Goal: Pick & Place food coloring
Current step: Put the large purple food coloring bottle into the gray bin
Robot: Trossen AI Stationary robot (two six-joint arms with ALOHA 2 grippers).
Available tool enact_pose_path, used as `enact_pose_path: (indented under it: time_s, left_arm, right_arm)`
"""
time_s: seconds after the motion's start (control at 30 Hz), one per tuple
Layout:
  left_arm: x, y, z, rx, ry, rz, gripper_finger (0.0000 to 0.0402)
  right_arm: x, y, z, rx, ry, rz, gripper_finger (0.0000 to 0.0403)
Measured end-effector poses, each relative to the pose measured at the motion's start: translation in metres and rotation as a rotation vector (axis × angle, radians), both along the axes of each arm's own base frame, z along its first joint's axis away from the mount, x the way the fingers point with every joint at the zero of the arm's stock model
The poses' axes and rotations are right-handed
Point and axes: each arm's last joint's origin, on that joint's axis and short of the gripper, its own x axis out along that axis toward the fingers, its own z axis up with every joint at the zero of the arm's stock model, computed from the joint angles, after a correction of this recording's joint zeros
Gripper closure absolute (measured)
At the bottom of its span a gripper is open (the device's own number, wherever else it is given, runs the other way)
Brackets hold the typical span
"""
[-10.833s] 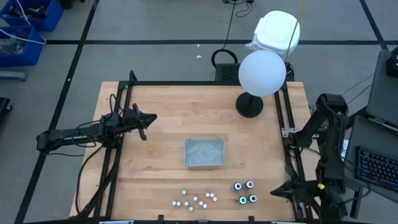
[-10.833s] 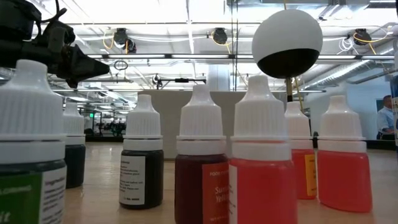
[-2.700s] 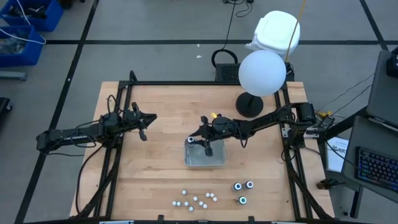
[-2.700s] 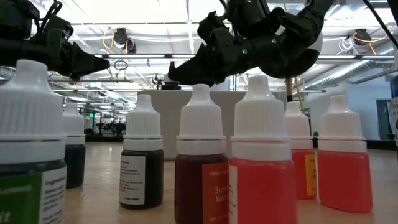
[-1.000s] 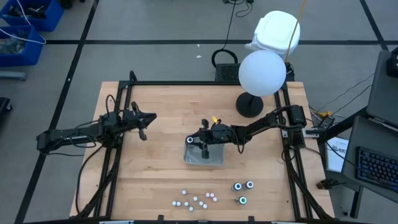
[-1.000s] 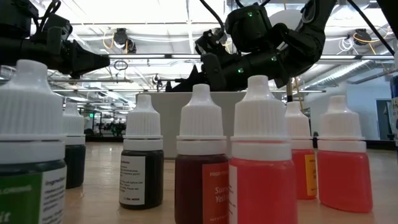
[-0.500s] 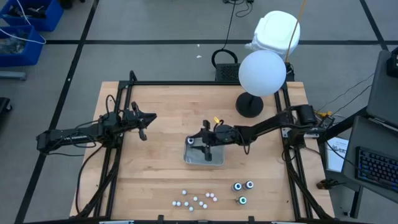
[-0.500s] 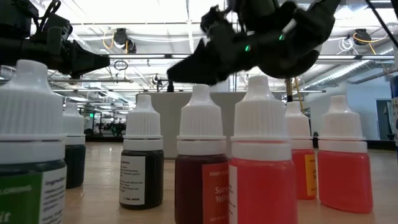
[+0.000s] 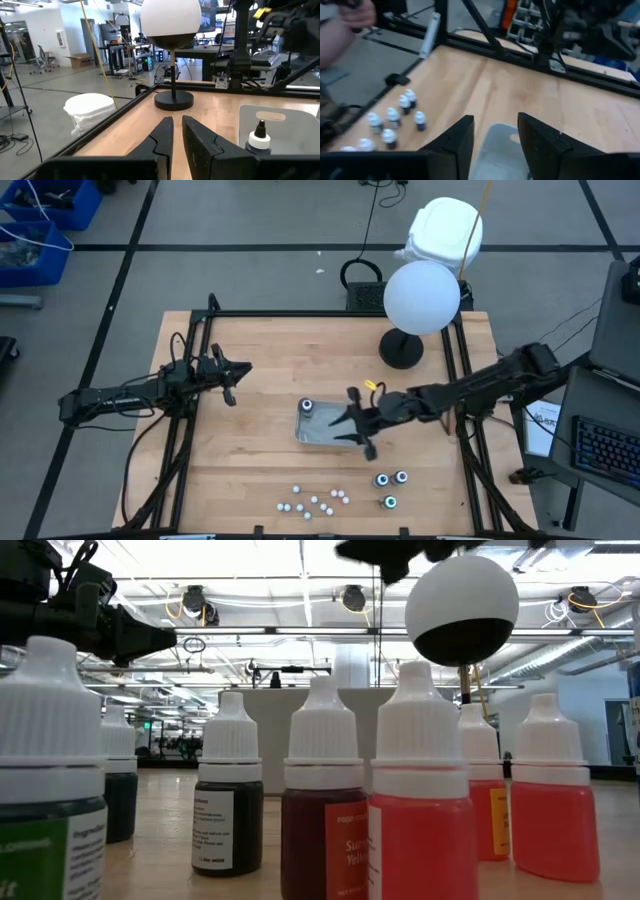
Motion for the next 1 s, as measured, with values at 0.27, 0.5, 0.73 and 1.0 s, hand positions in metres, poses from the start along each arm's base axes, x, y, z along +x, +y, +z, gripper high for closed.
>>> enact_pose_path:
  time_s: [0.27,0.5,0.73,1.0]
  left_arm:
    - [0.000,0.000,0.000,-0.002,0.005,0.000,0.0355]
    - [0.000,0.000,-0.001,-0.002,0.005,0.000,0.0355]
    - [0.000,0.000,-0.001,-0.002,0.008,0.001,0.0355]
    - [0.000,0.000,-0.001,-0.003,0.012,0.001,0.0355]
  right_arm:
    - [-0.042,0.020,0.026,-0.004,-0.035,0.118,0.0298]
    - [-0.083,0.015,0.019,0.032,-0.068,0.156,0.0345]
    - [-0.120,0.001,0.003,0.093,-0.136,0.161,0.0397]
    - [-0.147,-0.017,-0.027,0.192,-0.259,0.220,0.0401]
